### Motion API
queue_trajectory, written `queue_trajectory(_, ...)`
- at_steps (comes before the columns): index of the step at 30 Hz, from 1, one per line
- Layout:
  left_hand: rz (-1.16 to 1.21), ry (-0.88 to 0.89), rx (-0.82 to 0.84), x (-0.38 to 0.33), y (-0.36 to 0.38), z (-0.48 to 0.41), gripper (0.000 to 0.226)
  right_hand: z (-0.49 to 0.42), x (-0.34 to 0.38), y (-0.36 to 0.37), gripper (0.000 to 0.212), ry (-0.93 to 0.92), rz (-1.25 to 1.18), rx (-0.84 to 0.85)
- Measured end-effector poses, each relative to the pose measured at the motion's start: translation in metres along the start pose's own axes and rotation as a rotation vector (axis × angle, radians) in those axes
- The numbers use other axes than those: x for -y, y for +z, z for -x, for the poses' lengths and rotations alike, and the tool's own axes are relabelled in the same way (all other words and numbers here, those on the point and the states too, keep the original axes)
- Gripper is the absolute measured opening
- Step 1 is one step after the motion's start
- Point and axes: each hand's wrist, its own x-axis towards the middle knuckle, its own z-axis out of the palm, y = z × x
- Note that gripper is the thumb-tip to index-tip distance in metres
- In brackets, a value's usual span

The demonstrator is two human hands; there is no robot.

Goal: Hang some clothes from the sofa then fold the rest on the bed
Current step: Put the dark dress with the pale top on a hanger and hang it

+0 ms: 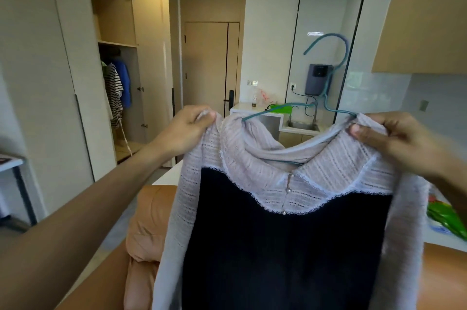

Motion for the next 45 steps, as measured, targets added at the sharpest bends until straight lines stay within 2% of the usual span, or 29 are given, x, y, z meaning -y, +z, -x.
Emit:
queue_trajectory(3, 0.038, 0.016, 0.076, -0.014, 0.009, 0.002, 0.052, -0.001, 0.005, 0.012, 0.031, 0.026, -0.072, -0.106)
queue_trajectory(5, 0.025, 0.086, 0.093, -0.017, 0.013, 0.005, 0.059, -0.002, 0.005, 0.018, 0.026, 0.040, -0.093, -0.119)
queue_trajectory(8, -0.046, 0.188, 0.002, -0.008, 0.012, 0.002, 0.058, -0.001, 0.005, 0.021, 0.025, 0.039, -0.090, -0.107)
queue_trajectory(11, -0.014, 0.146, -0.105, 0.000, 0.013, -0.003, 0.059, 0.000, 0.006, 0.017, 0.029, 0.009, -0.029, -0.023)
queue_trajectory(16, 0.099, 0.065, -0.234, -0.002, 0.015, -0.008, 0.058, 0.005, 0.018, 0.014, 0.021, -0.028, 0.074, 0.167)
queue_trajectory(22, 0.287, -0.039, -0.135, -0.050, 0.046, -0.024, 0.044, -0.003, 0.018, 0.065, 0.037, -0.094, 0.145, 0.179)
queue_trajectory(24, 0.235, -0.047, -0.060, -0.057, 0.051, -0.026, 0.046, -0.001, 0.015, 0.080, 0.047, -0.063, 0.059, 0.128)
queue_trajectory(26, 0.075, 0.022, 0.033, -0.055, 0.046, -0.023, 0.048, 0.004, 0.009, 0.082, 0.050, 0.006, -0.044, 0.049)
queue_trajectory(29, -0.213, 0.153, 0.145, -0.037, 0.028, -0.015, 0.054, 0.013, 0.005, 0.070, 0.039, 0.122, -0.175, -0.080)
queue_trajectory(32, -0.362, 0.265, 0.168, -0.014, 0.011, -0.012, 0.053, 0.015, 0.006, 0.059, 0.030, 0.159, -0.241, -0.075)
queue_trajectory(34, -0.393, 0.318, 0.114, -0.005, 0.008, -0.008, 0.046, 0.011, 0.006, 0.053, 0.027, 0.165, -0.233, -0.049)
queue_trajectory(41, -0.258, 0.292, -0.348, -0.003, 0.005, 0.006, 0.046, 0.003, 0.000, 0.014, 0.032, 0.102, -0.143, -0.010)
queue_trajectory(43, -0.229, 0.290, -0.403, -0.001, 0.000, 0.007, 0.043, 0.002, -0.006, 0.004, 0.043, 0.056, -0.090, -0.022)
queue_trajectory(45, -0.206, 0.270, -0.440, 0.005, -0.004, 0.006, 0.042, 0.000, -0.010, 0.000, 0.043, 0.033, -0.044, -0.044)
